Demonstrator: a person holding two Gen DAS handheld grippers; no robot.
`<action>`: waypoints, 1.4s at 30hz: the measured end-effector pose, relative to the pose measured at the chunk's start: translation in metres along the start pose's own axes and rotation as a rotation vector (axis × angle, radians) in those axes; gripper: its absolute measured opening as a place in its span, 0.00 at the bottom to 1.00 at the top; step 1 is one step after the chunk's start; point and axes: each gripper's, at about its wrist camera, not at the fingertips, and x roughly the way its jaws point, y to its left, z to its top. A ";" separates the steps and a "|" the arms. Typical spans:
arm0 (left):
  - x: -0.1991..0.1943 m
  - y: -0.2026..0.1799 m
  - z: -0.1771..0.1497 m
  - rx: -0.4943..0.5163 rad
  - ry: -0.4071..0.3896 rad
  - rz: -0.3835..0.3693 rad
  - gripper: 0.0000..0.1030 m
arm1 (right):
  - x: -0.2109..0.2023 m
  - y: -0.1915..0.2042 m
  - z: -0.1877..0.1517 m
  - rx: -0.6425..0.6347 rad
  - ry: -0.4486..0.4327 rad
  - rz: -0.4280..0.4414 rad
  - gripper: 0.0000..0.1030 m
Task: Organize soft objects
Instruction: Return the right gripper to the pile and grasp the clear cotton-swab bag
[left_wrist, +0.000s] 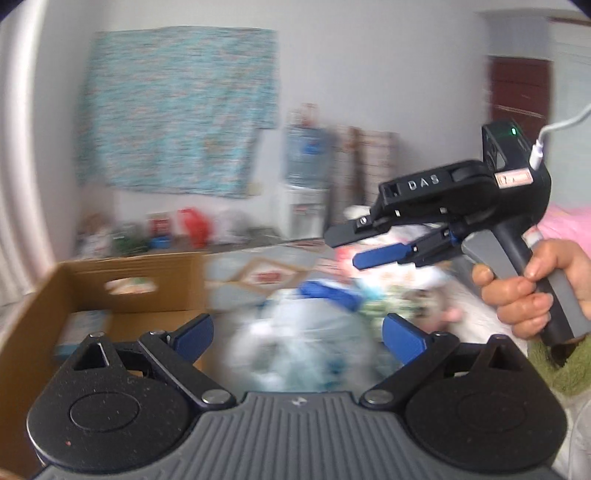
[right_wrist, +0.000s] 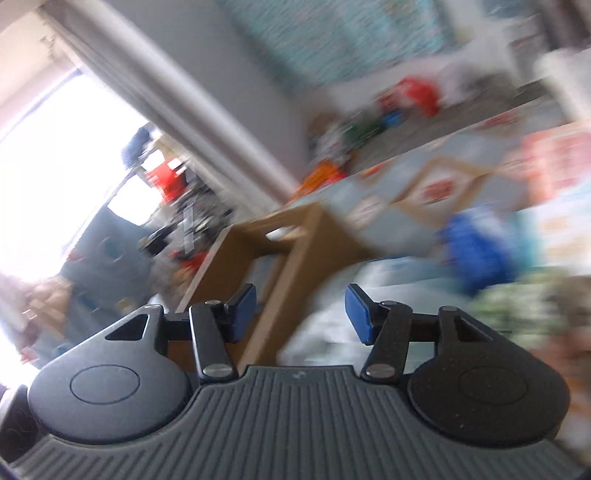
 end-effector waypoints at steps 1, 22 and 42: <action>0.009 -0.012 0.001 0.021 -0.005 -0.023 0.96 | -0.014 -0.012 0.001 0.000 -0.028 -0.034 0.54; 0.180 -0.106 0.007 0.129 0.100 -0.132 0.85 | 0.021 -0.185 0.030 0.058 -0.001 -0.274 0.34; 0.084 0.001 -0.001 -0.270 0.133 -0.081 0.76 | 0.002 -0.051 -0.048 -0.702 -0.012 -0.427 0.21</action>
